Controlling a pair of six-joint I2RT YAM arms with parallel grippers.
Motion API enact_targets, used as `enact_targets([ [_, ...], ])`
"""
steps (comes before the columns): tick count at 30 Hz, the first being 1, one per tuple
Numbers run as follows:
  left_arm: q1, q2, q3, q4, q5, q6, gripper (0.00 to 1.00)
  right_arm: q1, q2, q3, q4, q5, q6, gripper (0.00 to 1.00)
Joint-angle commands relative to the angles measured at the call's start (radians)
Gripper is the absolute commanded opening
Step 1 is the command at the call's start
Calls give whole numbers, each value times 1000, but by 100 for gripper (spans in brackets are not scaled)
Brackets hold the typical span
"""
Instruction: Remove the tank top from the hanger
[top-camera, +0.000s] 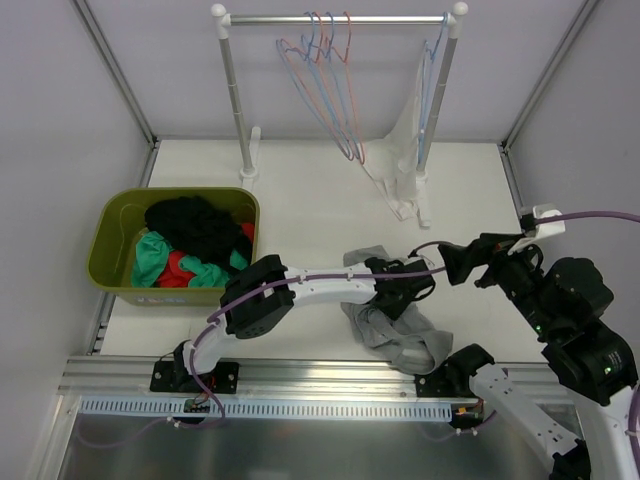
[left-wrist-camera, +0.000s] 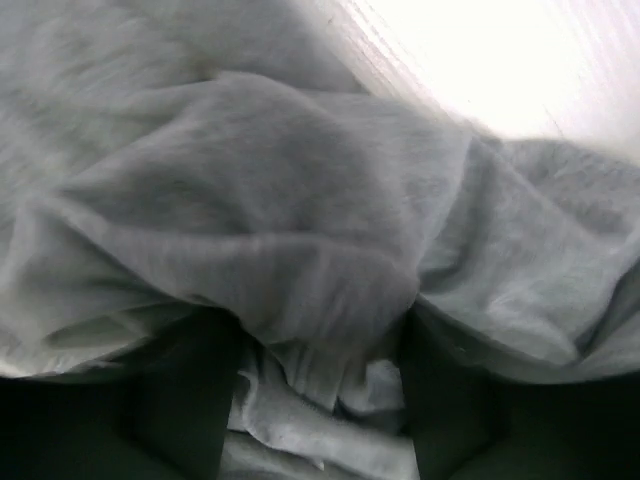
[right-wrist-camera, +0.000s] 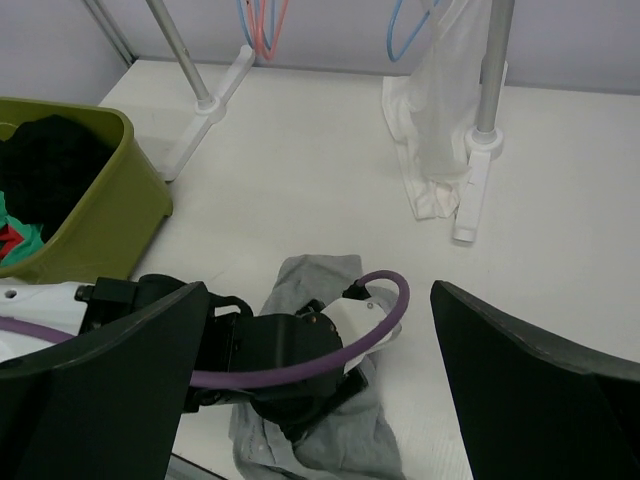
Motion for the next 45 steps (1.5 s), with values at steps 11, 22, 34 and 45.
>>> enact_targets([
  [11,-16,-352,-117,-242,-237,-31,0,-5,-45,-17,28,-28,-14,100],
  [22,243,-634,243,-596,-406,-17,0,-5,-52,-43,69,-42,-5,99],
  [34,745,-748,403,-724,-414,49,0,-3,-40,-65,106,-53,8,100],
  [45,1041,-892,-401,-377,-181,-172,0,-5,-3,-100,154,-100,28,99],
])
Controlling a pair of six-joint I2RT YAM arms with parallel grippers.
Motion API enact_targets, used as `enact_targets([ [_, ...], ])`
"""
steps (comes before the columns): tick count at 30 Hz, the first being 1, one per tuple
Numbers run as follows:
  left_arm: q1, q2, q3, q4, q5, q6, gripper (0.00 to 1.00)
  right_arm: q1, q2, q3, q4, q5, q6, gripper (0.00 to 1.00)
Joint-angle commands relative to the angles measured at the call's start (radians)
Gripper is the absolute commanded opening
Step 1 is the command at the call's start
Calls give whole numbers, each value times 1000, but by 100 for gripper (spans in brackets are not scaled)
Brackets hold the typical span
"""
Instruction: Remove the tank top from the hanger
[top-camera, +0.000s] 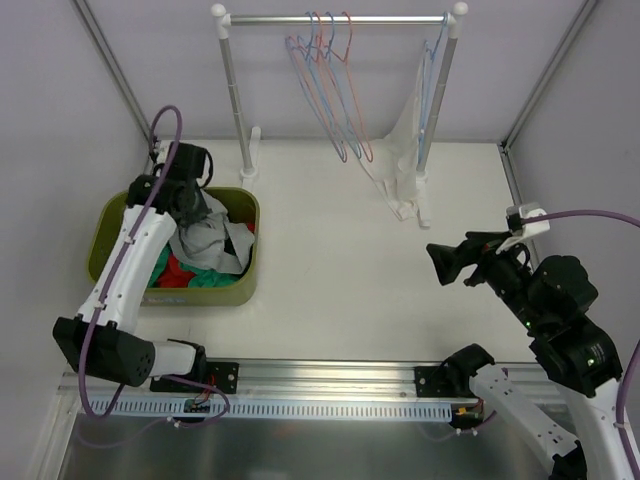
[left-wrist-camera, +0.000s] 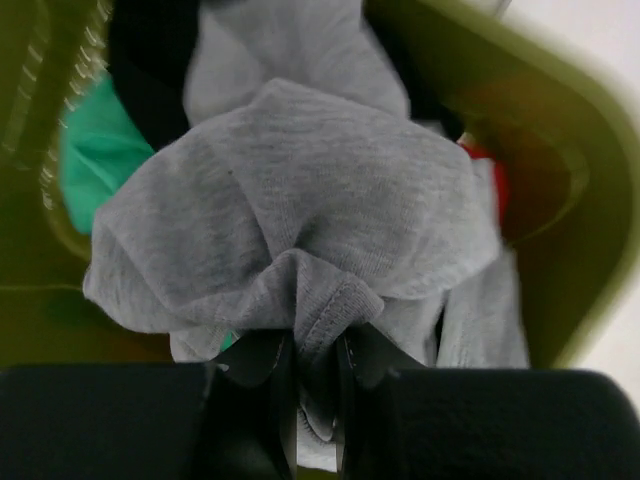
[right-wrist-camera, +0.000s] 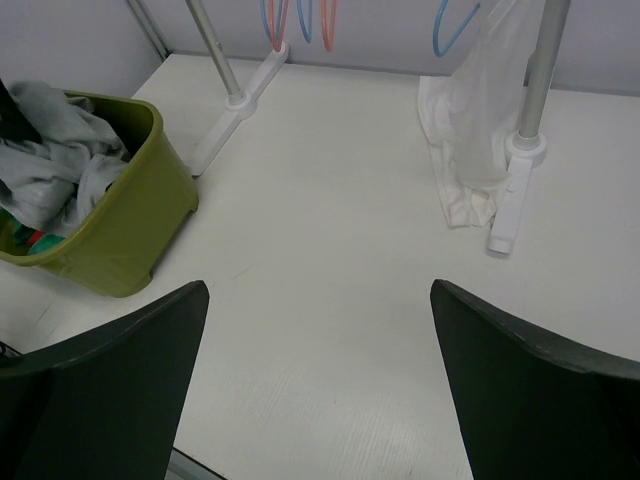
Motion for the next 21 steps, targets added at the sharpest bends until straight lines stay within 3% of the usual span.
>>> enact_targets([
  [1,16,-3,-271,174,112,-144,0,-3,21,-12,65,-25,16,99],
  [3,56,17,-448,300,180,-215,0,-3,27,-17,67,-58,16,99],
  [6,91,91,-584,406,260,-288,0,-5,36,-25,74,-74,17,100],
  [11,92,153,-636,449,261,-334,0,-5,41,-28,80,-83,17,99],
  [15,93,28,-621,443,240,-319,0,-3,50,-28,85,-86,16,99],
  [16,92,-6,-613,431,243,-313,12,-5,59,-28,91,-86,19,99],
  [17,92,-76,-595,425,246,-301,40,-3,65,-28,96,-91,17,99],
  [19,92,-147,-575,405,240,-281,59,-3,93,-19,106,-99,16,99],
  [20,92,-207,-545,393,237,-275,80,-5,107,-12,111,-102,17,99],
  [21,92,-233,-526,381,237,-264,87,-3,119,-6,114,-103,16,99],
])
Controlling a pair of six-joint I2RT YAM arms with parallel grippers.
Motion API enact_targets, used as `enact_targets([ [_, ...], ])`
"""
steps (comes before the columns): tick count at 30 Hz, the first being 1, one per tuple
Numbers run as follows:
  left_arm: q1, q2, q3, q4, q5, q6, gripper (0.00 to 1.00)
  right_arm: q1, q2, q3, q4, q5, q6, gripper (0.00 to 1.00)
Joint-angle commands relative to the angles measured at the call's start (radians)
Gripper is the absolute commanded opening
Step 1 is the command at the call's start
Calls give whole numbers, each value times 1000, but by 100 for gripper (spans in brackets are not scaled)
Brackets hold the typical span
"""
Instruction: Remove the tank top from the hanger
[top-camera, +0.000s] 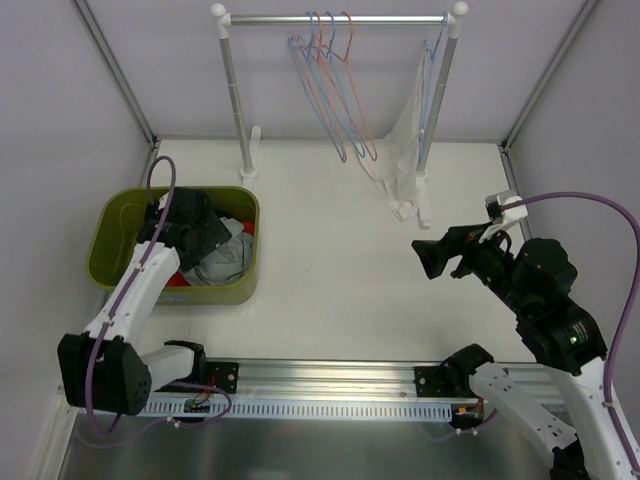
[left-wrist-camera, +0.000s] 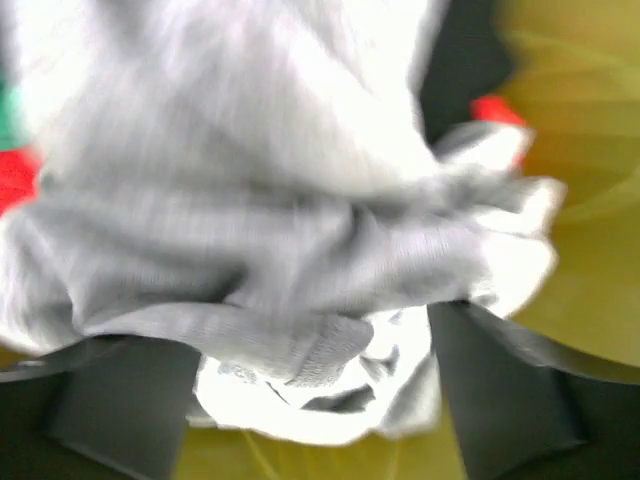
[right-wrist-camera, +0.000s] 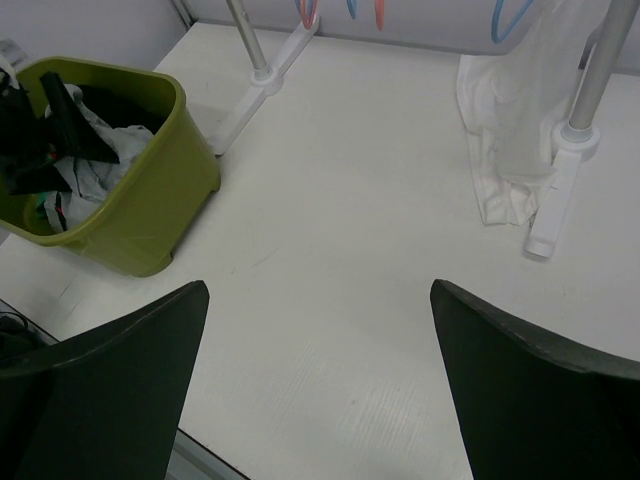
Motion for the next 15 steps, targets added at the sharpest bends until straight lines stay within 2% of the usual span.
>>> enact_targets([
  [1,8,-125,76,-3,11,20,92,-3,65,33,73,-26,2,99],
  [2,8,-160,127,-36,10,33,98,-3,95,42,77,-29,-1,100],
  [4,8,-188,181,-70,16,89,99,-5,132,75,86,-25,-9,99],
  [6,8,-225,254,-108,45,132,99,-5,197,106,86,33,-20,99],
  [8,8,-285,305,-119,79,181,99,-14,246,164,83,174,-24,100],
  [10,8,-334,325,-118,154,236,99,-41,333,220,82,221,-44,99],
  [13,8,-421,356,-124,275,321,99,-191,505,382,33,161,-29,100],
  [15,8,-489,359,-122,377,359,99,-233,647,529,-5,135,-23,98],
])
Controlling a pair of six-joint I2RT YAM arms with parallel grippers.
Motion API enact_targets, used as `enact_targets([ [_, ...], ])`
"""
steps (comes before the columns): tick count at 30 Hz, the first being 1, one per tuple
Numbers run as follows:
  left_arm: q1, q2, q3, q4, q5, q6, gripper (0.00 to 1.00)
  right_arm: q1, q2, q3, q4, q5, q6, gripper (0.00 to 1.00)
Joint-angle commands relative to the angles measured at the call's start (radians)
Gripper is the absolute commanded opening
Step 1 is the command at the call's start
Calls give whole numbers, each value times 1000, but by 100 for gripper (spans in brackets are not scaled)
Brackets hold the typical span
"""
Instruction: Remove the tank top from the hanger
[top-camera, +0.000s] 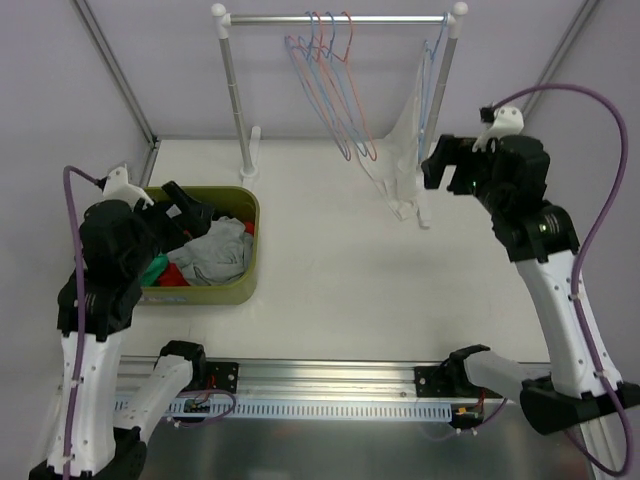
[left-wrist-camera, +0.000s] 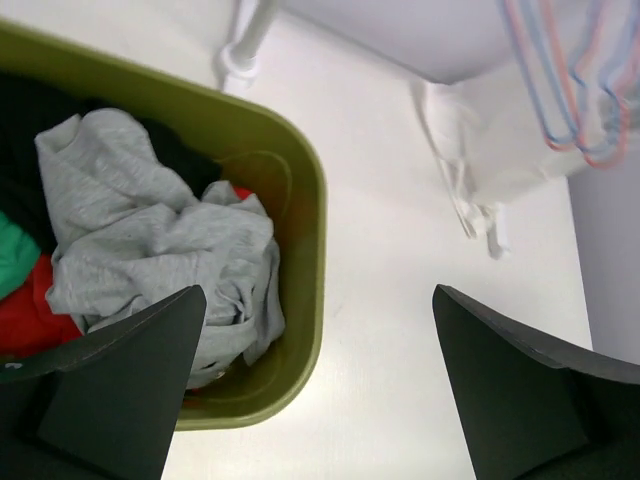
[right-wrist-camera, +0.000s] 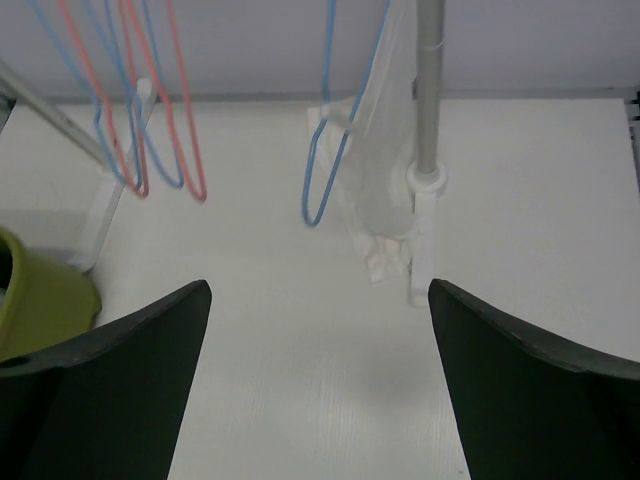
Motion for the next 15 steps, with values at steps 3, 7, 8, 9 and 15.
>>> enact_targets([
  [3,8,-163,-17,-26,170,181,99,-84,283,343,-18,15,-48,91],
  [7,8,-237,-107,-25,90,251,99,-93,558,566,-22,6,-68,73],
  [8,8,-253,-121,-25,96,250,99,-91,600,606,-24,7,-74,69],
  [9,8,-257,-132,-23,105,247,99,-93,639,643,-22,15,-78,67],
  [15,8,-260,-192,-8,142,238,99,-91,837,826,11,93,-108,32],
])
